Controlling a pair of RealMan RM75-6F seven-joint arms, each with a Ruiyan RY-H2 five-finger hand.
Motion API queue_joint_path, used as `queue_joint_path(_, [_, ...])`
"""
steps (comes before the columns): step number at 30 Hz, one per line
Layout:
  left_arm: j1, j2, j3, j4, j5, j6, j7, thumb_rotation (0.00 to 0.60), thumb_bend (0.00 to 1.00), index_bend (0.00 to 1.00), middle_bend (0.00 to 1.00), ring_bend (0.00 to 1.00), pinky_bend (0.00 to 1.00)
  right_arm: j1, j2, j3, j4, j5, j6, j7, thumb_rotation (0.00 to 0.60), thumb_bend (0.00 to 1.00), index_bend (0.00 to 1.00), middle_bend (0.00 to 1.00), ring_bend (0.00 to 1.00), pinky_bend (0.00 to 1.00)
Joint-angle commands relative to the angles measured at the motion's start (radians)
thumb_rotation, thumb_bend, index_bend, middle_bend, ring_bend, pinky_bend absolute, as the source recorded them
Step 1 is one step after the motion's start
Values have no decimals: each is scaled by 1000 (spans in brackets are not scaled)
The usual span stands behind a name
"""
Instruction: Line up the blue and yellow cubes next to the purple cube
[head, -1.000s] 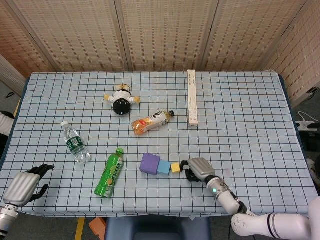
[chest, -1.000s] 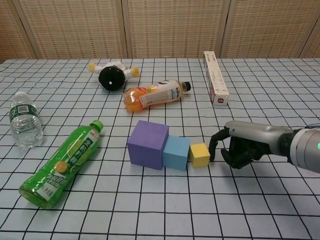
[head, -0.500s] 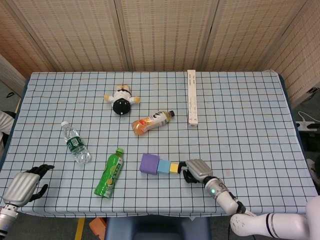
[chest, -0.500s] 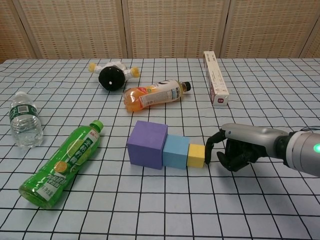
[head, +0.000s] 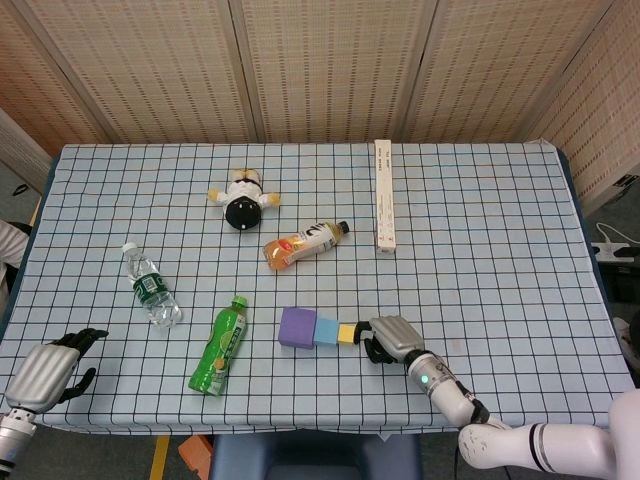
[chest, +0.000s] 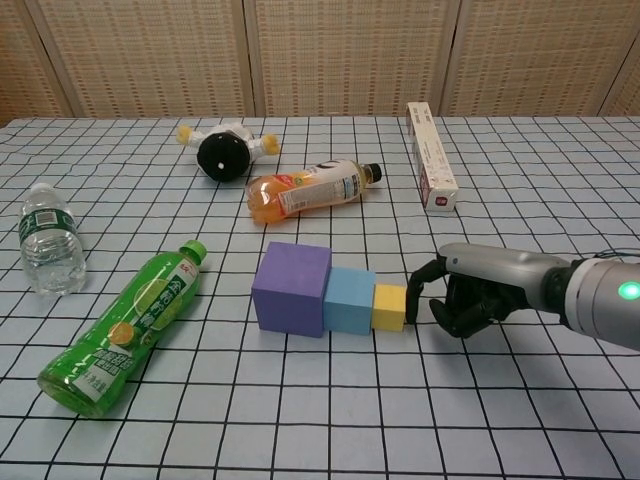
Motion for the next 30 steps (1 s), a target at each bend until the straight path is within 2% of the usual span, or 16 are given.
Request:
queue_joint_path(1, [0,0,0,0,0,0,0,600,443,228,237,308,535,1,-1,0,3,-1,-4,4,600,675,437,997,911,1000])
queue_joint_path(8, [0,0,-1,0,-1,0,0,600,443,228,237,308,535,2,11,-13,5,-26,-14,9,600,672,436,997,911,1000])
queue_joint_path(14, [0,1,-1,0,-1,2,-2,600,443,228,236,308,535,-10,76,-58,-39,-72,19,-48,600,528,396,997,911,1000])
queue_joint_path(19, [2,2,-1,-2,-1,5,0,600,444,228,237,308,536,-33,189,-84,-126,-116,54,-59,600,437,363,997,899,1000])
queue_joint_path(21, [3,2,-2,-2,-1,8,2,600,443,228,237,308,535,-63,217,-92,-133,-174,117,-59,600,389,373,997,866,1000])
queue_joint_path(23, [5,2,-3,-1,0,12,5,600,442,228,237,308,536,-123,223,-102,-107,-275,244,-54,600,353,397,989,811,1000])
queue_joint_path(25, [6,1,-4,-1,-2,15,5,600,442,228,237,308,536,-193,204,-118,-33,-381,392,-55,600,300,425,940,724,1000])
queue_joint_path(27, [7,1,-5,0,-2,16,3,600,443,228,237,308,536,-259,172,-126,66,-448,522,-66,600,235,436,846,633,983])
queue_joint_path(30, [5,-2,-6,4,-3,15,7,600,444,228,237,308,536,-328,134,-125,182,-476,624,-59,600,176,435,720,526,889])
